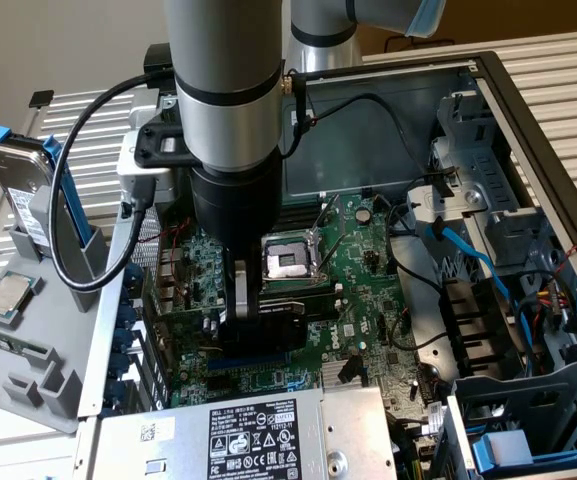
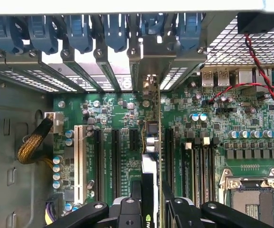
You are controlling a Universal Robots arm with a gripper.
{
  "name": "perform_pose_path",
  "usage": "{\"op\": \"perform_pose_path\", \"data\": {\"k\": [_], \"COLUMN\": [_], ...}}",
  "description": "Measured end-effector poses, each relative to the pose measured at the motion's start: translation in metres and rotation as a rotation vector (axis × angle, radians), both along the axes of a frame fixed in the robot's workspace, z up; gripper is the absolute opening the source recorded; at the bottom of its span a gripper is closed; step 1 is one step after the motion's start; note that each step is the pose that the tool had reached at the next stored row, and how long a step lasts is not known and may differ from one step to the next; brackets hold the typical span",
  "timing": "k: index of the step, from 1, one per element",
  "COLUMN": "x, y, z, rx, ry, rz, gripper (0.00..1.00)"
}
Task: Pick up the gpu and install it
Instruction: 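Insert the gpu into the slot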
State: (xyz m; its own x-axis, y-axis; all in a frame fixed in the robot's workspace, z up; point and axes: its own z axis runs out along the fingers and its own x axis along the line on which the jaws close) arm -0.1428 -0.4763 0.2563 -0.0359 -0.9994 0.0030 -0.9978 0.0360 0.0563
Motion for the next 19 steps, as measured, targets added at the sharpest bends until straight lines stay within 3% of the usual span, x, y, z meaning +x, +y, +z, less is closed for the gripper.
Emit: {"op": "perform_pose_path", "data": {"k": [11, 19], "x": [0.0, -0.0001], "y": [0.001, 0.001], "z": [-0.0003, -0.0003], "rx": [-0.0034, -0.0158], "ry": [0.0, 0.0], "rz": [0.0, 0.0], "gripper": [0.27, 0.27]}}
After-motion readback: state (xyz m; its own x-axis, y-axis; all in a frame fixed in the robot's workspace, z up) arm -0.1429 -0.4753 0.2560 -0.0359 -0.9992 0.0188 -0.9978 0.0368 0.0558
